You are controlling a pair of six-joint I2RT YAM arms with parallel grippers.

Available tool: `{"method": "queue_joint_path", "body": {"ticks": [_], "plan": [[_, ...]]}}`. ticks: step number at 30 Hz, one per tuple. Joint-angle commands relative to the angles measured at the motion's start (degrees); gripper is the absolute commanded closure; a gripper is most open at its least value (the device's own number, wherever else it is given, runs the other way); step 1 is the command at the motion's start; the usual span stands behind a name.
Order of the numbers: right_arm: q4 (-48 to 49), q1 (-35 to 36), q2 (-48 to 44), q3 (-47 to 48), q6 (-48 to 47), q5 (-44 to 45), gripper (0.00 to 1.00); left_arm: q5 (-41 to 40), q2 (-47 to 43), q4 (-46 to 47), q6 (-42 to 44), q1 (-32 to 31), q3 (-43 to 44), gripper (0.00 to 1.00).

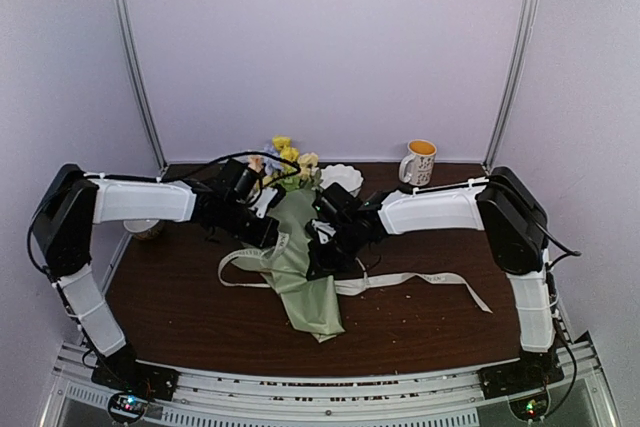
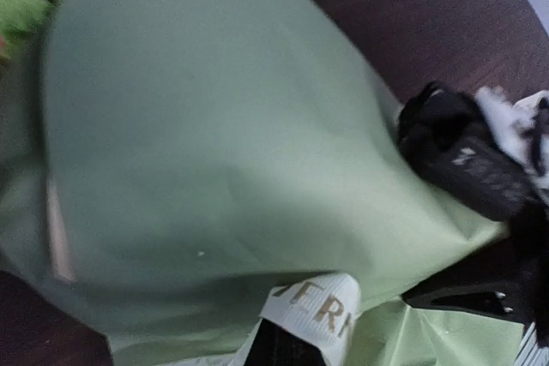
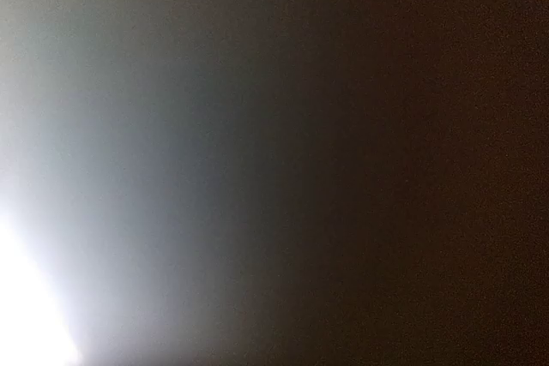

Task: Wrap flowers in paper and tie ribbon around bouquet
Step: Place the folded bouquet on the ribbon.

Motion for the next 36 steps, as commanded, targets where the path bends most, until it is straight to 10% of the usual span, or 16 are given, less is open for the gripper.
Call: {"method": "queue_joint_path", "body": {"ticks": [1, 12, 20, 27, 36], "plan": [[-0.8, 0.7, 0.5, 0.5, 0.0, 0.2, 0.97, 2.7, 7.1, 0.3, 0.1, -0.6, 4.5, 1.0], [-9.9, 1.0, -10.5, -1.2, -8.0, 1.2, 0.51, 0.6, 15.3, -4.8, 2.3, -0.2, 3.6, 1.0], [-13.1, -3.4, -21.3, -11.0, -12.3, 8.1, 0.48, 1.3, 14.7, -3.2, 2.2, 0.9, 0.9, 1.0], [-16.6, -1.4, -14.9, -6.6, -21.9, 15.0, 0.62, 1.3, 14.4, -3.5, 3.2, 1.2, 1.0, 1.0], [-16.1, 0.6, -7.7, -2.2, -27.5, 14.6, 0.53, 1.7, 14.5, -3.3, 3.5, 1.5, 0.3, 1.0]]}}
